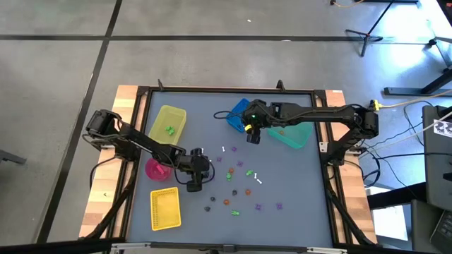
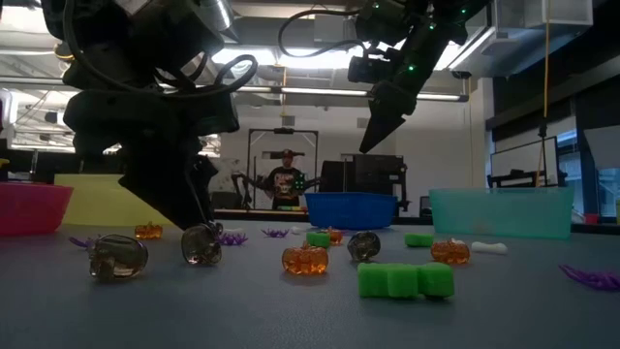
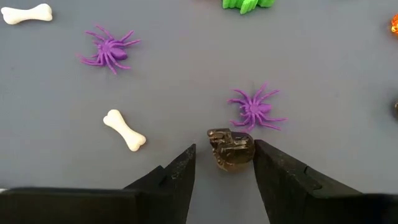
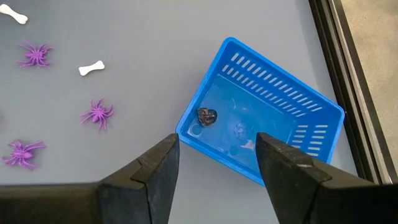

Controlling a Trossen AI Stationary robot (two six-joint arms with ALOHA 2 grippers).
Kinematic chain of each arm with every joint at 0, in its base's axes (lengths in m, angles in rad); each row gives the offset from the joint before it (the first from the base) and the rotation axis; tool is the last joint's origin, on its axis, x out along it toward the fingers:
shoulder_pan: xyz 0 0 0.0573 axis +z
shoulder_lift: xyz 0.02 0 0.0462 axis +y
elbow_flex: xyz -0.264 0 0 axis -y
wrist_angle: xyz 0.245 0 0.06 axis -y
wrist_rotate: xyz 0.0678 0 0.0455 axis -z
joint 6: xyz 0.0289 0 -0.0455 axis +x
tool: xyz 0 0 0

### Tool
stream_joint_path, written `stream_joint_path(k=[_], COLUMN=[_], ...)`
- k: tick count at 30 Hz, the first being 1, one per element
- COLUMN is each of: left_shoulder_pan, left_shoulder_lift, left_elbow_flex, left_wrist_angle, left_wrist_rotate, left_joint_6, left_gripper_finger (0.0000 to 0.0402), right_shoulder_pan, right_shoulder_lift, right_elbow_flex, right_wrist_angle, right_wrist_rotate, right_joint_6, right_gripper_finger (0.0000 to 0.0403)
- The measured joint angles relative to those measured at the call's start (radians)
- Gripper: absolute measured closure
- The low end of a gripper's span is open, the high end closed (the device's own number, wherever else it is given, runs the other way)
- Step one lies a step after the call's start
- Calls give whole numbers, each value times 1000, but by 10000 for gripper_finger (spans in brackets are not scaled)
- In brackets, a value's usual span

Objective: Sort Halloween decoration
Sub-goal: Put the black skull toy into the blue basket

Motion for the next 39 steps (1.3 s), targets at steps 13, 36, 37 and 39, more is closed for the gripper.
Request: stream_joint_path(k=[13, 36, 37, 39], left_shoulder_pan=[0, 29, 37, 55], left_shoulder_lift=[0, 1, 1, 1], left_elbow_flex=[0, 0, 0, 0], left_wrist_angle=[1, 250, 265, 294], left_wrist_rotate=[0, -50, -69, -113], left_joint_6=[0, -4, -1, 3], left_gripper_finger=[311, 311, 311, 311], right_shoulder_pan=[0, 0, 0, 0], right_shoulder_lift=[0, -1, -1, -1], right_elbow_flex=[0, 0, 0, 0], right_wrist_angle=[0, -88, -93, -97], right_wrist_rotate=[0, 8, 10, 10], right_joint_6=[0, -28, -39, -58], right_gripper_finger=[191, 191, 191, 191])
